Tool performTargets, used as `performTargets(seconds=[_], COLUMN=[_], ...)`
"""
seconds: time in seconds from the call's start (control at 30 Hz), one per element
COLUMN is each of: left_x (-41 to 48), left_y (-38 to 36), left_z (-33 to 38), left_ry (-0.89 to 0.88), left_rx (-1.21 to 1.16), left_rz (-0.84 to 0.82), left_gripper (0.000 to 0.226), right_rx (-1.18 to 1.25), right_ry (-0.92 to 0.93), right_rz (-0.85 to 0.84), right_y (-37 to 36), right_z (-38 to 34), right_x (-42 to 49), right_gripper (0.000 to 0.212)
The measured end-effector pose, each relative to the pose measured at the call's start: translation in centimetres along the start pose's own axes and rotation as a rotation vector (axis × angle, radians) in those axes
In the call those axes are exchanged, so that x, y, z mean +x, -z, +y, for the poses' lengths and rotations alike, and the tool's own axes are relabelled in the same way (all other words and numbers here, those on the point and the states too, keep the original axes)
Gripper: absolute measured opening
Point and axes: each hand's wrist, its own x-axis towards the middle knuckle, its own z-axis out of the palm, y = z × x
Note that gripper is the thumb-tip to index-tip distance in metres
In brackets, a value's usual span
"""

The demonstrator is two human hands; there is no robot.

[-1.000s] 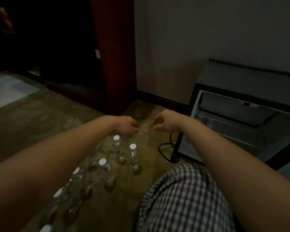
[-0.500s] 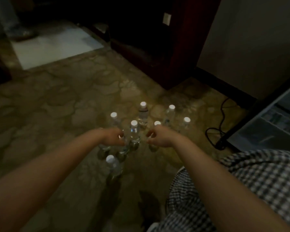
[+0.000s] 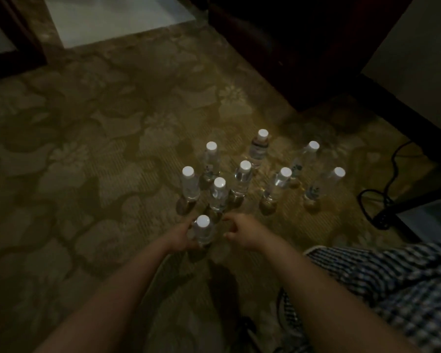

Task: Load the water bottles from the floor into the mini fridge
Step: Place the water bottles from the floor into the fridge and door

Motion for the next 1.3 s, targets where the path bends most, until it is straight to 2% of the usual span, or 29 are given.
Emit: performTargets(seconds=[0.27, 0.4, 0.57, 0.7, 0.8, 0.9, 1.07, 1.23, 1.3], left_x=[1.4, 1.1, 0.7, 0.4, 0.4, 0.1, -0.6, -1.1, -1.5], left_y=[-3.3, -4.4, -5.4, -5.9, -6.3, -6.6, -7.7, -8.0, -7.7], left_z=[-2.0, -2.9, -3.4, -3.7, -3.7, -3.3, -1.5, 1.2, 3.3], left_ry=[-0.076, -0.122, -0.147, -0.147, -0.174, -0.210, -0.210, -0.239, -0.289], left_rx=[-0.267, -0.332, -0.290, -0.327, -0.352, -0.353, -0.406, -0.461, -0.453], left_rz=[0.098, 0.130, 0.121, 0.116, 0.097, 0.066, 0.023, 0.083, 0.100], left_gripper=[0.087, 0.086, 0.086, 0.091, 0.088, 0.079, 0.078, 0.066, 0.062], right_rx=[-0.011, 0.005, -0.086, -0.118, -0.023, 0.083, 0.220, 0.154, 0.129], right_ry=[0.017, 0.036, 0.035, 0.056, 0.060, 0.051, 0.023, 0.069, 0.079], right_rz=[0.070, 0.108, 0.144, 0.164, 0.199, 0.194, 0.138, 0.149, 0.190], right_y=[-4.1, -5.7, -6.7, -7.1, -7.2, -6.7, -4.4, -0.2, 2.2], right_z=[0.3, -0.1, 0.4, 0.9, 1.4, 1.6, 1.9, 1.4, 1.5], right_x=[3.1, 4.2, 4.5, 3.9, 3.3, 2.6, 1.3, 0.0, -1.4], right_gripper=[0.061, 0.055, 0.037, 0.040, 0.038, 0.034, 0.025, 0.016, 0.020])
